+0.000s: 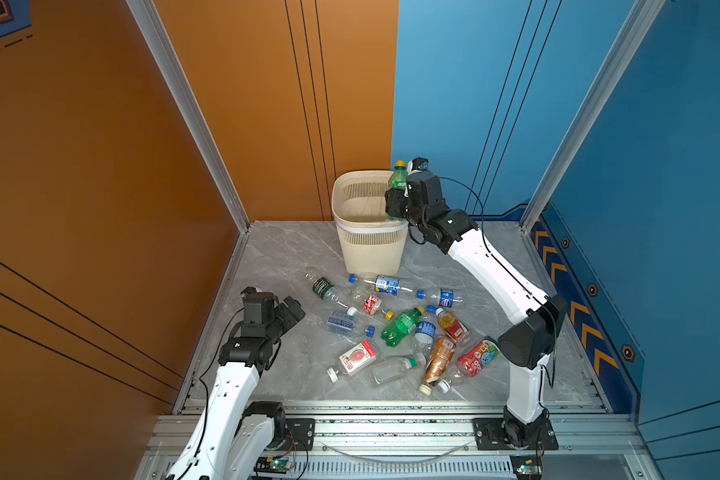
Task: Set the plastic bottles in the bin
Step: 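Lift the Sprite bottle with the right gripper over the wastebasket, then open the right gripper to drop the Sprite bottle into the wastebasket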
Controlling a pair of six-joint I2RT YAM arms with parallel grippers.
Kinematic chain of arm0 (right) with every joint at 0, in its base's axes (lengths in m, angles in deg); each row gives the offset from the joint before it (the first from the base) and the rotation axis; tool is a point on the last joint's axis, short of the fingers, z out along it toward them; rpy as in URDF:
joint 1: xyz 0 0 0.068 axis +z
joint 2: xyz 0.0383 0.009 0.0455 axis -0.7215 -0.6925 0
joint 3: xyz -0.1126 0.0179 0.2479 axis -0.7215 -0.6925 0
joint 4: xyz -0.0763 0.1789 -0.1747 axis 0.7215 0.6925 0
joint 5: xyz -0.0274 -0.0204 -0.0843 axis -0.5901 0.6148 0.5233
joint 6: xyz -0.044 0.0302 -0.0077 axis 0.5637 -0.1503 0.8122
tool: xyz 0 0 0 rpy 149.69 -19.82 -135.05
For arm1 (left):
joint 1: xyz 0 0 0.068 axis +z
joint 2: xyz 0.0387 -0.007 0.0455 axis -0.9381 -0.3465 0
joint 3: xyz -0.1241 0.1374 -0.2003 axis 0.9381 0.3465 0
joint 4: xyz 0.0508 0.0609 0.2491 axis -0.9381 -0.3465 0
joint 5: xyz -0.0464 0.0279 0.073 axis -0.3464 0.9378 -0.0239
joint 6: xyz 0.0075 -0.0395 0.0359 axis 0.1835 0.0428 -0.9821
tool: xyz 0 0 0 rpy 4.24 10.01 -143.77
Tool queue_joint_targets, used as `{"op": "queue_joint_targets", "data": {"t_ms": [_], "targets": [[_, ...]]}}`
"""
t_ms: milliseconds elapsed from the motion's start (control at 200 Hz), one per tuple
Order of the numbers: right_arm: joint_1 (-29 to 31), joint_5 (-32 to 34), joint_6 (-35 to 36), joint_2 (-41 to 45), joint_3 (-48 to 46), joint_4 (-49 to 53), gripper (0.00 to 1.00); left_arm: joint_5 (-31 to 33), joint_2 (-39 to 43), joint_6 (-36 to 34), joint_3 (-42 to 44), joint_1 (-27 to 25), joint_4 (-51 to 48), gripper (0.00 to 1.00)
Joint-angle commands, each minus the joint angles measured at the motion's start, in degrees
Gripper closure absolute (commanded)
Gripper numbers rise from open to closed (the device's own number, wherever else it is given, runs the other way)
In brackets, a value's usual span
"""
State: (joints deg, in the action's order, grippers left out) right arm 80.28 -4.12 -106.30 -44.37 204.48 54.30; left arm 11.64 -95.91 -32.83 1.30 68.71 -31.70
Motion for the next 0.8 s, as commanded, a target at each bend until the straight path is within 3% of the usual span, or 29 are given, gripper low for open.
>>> {"op": "queue_joint_targets", "data": {"t_ms": [0, 481, 691, 796], "targets": [[-0.9, -0.9, 2.5, -2.2, 4.6, 1.7, 0.45, -1.0, 0.7, 0.6, 0.8, 0.7, -1.7, 0.03], [-2.7, -4.9, 3.6, -15.5, 18.5, 3.8, 0.42, -0.9, 1.1, 0.9, 0.6, 1.1, -2.0, 0.02], [-2.7, -3.6, 4.3, -13.3, 19.6, 3.9, 0.06, -1.1, 0.8, 0.9, 0.1, 1.4, -2.0, 0.03], [-2.8, -3.2, 4.9, -9.6, 19.6, 3.1, 0.00, -1.1, 0.5, 0.9, -0.1, 1.5, -1.8, 0.02]]}}
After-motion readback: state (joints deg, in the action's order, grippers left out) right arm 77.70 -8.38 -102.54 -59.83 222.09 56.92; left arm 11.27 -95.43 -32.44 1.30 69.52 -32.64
